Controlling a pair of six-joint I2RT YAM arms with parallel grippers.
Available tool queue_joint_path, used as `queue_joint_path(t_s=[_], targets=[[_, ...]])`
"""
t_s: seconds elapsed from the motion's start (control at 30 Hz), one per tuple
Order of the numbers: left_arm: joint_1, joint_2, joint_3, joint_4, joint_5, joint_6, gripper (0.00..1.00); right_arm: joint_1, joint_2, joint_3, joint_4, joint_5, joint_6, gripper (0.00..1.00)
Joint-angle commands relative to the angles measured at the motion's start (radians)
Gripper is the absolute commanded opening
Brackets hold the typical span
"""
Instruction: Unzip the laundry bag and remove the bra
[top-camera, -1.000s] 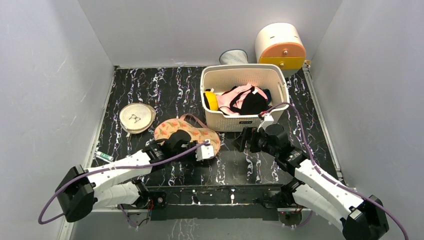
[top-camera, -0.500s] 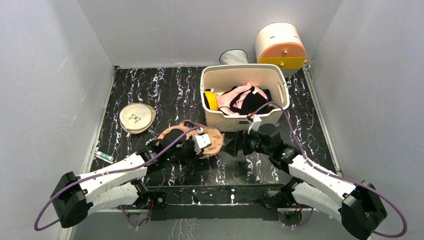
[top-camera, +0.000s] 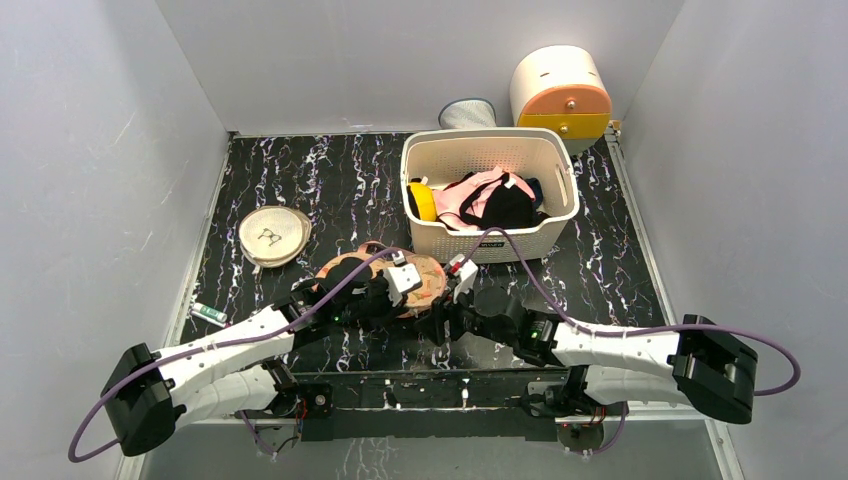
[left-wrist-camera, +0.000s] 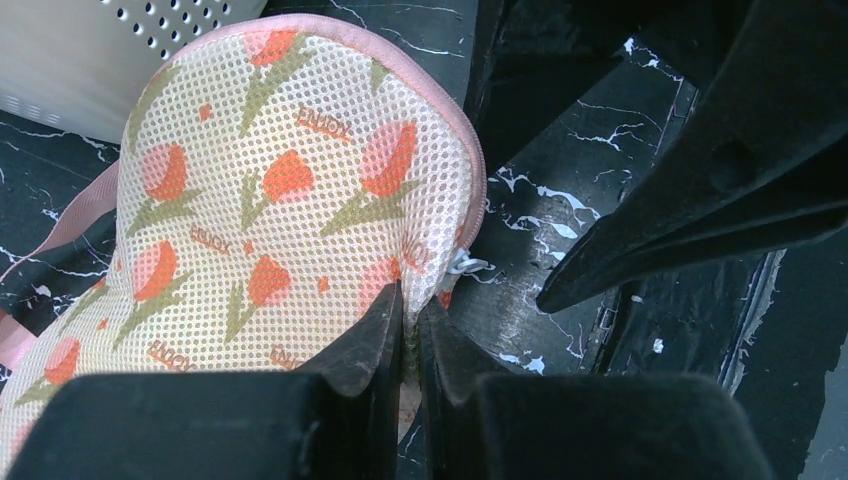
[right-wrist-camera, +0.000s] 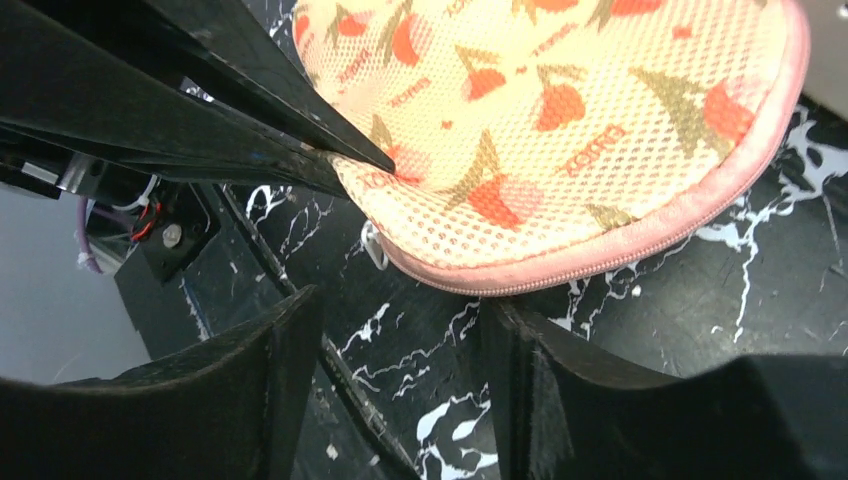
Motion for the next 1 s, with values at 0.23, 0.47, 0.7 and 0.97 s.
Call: queue_joint_path(t_s=[0.23,0.47,0.7,0.97], targets=[[-0.004,0.003,0.043,-0.001,-0.014,-0.002,0.0,0.056,0.005,-0.05,0.315,0.135,-0.066,0.27],[-0.005,0.032,0.054,-0.012,-0.016,0.012,0.0,0.059,-0.019,-0.123,0.352,0.1,0.004,0.23],[-0.004,0.029,0.045,0.005,-0.015,0.008,0.0,0.063,-0.027,-0.14,0.372,0.067,0.019,0.21],[-0.004,0.031,0.047,0.005,-0.015,0.009,0.0,0.066,0.02,-0.11,0.394,0.073,0.021,0.23]])
